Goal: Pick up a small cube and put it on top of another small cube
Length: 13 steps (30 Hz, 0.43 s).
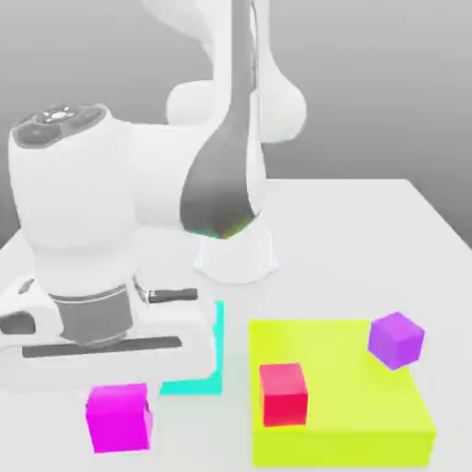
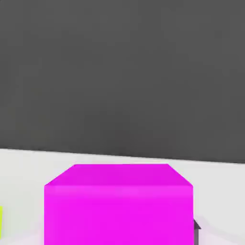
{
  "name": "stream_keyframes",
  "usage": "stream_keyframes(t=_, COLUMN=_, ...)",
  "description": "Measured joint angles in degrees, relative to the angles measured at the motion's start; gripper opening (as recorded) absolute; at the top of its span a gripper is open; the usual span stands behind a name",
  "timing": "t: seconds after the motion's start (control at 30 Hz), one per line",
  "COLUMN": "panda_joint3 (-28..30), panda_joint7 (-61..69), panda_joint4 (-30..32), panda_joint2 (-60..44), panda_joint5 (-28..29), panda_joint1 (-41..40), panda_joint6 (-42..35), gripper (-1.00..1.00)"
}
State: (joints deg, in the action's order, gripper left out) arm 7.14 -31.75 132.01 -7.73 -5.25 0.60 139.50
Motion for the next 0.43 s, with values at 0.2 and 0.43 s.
stream_keyframes(t=0.2, panda_joint3=-4.18, panda_joint7=-16.43, panda_joint4=10.10, panda_joint2=11.66, panda_joint5=4.63, panda_joint1=9.05, panda_joint6=-1.31, gripper=-1.00)
stream_keyframes(t=0.43, panda_joint3=-4.52, panda_joint7=-18.38, panda_joint4=13.25, panda_joint2=5.67, panda_joint5=4.89, panda_joint1=9.23, panda_joint6=7.83, gripper=1.00)
